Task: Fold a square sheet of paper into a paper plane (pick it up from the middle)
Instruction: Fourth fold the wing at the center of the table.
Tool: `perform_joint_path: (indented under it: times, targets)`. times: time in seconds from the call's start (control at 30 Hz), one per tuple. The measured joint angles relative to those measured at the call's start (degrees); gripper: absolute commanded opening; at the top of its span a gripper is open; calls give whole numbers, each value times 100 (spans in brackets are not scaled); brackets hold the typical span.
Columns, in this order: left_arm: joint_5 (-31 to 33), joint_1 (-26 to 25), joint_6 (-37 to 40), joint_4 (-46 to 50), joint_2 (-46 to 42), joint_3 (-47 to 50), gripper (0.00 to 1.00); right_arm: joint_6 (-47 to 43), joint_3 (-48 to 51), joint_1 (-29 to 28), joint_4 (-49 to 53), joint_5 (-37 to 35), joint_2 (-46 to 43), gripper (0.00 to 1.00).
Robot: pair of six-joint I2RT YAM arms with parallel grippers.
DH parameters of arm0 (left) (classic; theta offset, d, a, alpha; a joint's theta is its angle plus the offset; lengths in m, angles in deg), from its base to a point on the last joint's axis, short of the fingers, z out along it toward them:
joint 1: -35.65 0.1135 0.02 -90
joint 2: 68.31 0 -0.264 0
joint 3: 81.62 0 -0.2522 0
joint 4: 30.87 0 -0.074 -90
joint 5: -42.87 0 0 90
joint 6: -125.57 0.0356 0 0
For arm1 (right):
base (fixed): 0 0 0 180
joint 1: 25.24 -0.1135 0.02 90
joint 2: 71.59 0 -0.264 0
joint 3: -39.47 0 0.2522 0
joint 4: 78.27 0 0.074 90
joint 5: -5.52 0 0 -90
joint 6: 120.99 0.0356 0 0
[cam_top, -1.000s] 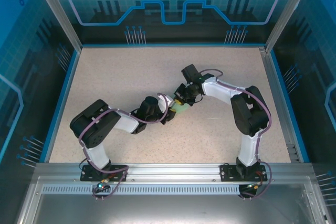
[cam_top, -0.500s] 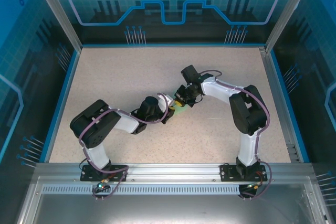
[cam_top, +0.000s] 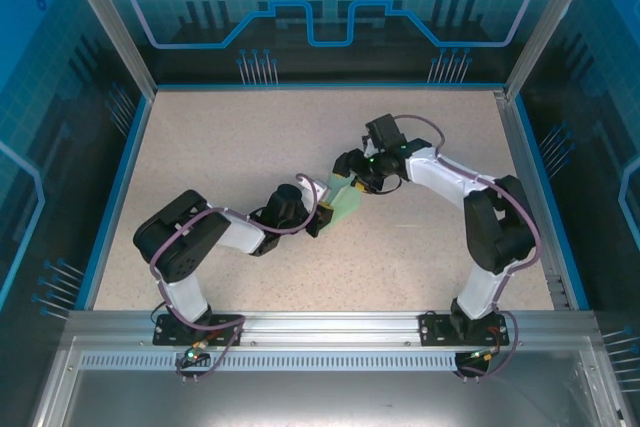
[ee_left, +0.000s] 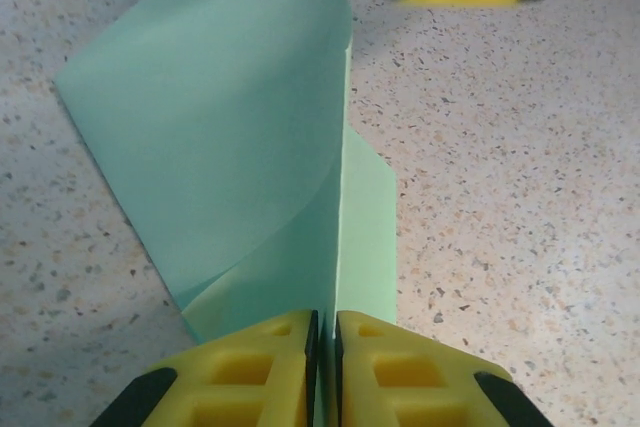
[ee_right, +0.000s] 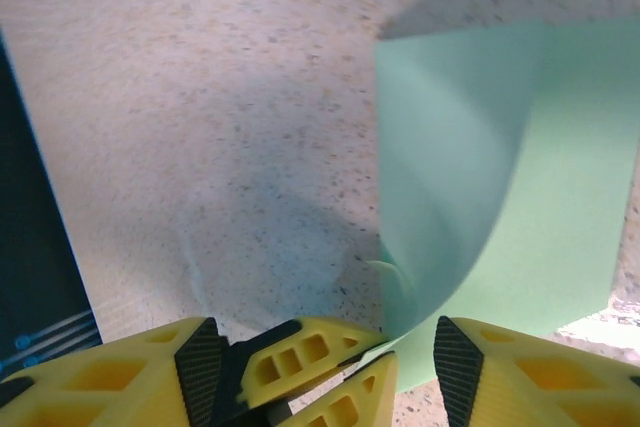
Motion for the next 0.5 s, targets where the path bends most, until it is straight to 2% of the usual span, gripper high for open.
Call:
perform_joint_path:
  times: [0.27,0.5]
  targets:
    - [-26,0,-890,59,0,-11,15,-942,874,81,-680,411,-138,59]
    - [-24,0,-977,118,-9,-17,12,-1069,1095,111,-942,555,-133,61]
